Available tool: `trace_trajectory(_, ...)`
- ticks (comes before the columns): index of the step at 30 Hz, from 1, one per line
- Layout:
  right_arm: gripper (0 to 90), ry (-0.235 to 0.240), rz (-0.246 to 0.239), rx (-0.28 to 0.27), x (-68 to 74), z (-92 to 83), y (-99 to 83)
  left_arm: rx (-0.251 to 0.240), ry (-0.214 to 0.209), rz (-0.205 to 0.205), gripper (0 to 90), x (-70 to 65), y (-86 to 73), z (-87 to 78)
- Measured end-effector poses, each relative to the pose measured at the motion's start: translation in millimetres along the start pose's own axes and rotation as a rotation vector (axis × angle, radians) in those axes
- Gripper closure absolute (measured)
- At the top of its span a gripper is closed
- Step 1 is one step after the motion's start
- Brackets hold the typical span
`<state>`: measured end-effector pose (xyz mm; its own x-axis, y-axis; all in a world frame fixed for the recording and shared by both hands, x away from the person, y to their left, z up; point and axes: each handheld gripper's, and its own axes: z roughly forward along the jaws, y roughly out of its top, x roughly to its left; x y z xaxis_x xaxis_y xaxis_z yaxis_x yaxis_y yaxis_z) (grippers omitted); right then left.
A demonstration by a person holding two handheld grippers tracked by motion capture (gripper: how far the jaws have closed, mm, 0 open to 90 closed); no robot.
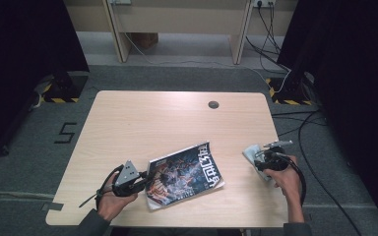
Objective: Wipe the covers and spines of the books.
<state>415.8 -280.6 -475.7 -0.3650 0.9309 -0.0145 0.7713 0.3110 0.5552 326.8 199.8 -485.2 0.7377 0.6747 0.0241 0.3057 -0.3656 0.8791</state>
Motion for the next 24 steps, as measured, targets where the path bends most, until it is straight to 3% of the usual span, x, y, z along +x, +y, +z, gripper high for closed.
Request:
trace_trajectory(3,59.3,-0.006,0.003,0.018,-3.3,9.8,-3.8,0.006,-0.016,0.006,82.3,-3.4,0.9,3.1)
trace_trajectory(8,75.6,0.003,0.022,-0.021,-9.8,9.4,-7.0,0.032,-0.043,0.024,82.3,-10.9,1.2,10.1)
trace_trajectory(11,77.1,-0.007,0.018,-0.047,-9.5,5.1,-5.3,0.030,-0.057,0.024,82.3,-13.2,3.2,14.2)
trace_trajectory(13,77.3,0.013,0.014,-0.092,-3.9,-2.3,0.2,0.032,-0.058,0.027,82.3,-15.1,3.8,17.5)
trace_trajectory(18,77.3,0.117,-0.062,-0.224,31.9,-23.9,24.1,0.030,-0.067,0.038,82.3,-19.3,5.6,24.0)
trace_trajectory(22,77.2,0.198,-0.146,-0.276,70.9,-28.6,47.6,0.023,-0.067,0.054,82.2,-23.7,6.0,28.2)
trace_trajectory(24,77.2,0.228,-0.199,-0.272,90.9,-27.0,57.8,0.020,-0.072,0.064,82.2,-24.9,6.8,29.5)
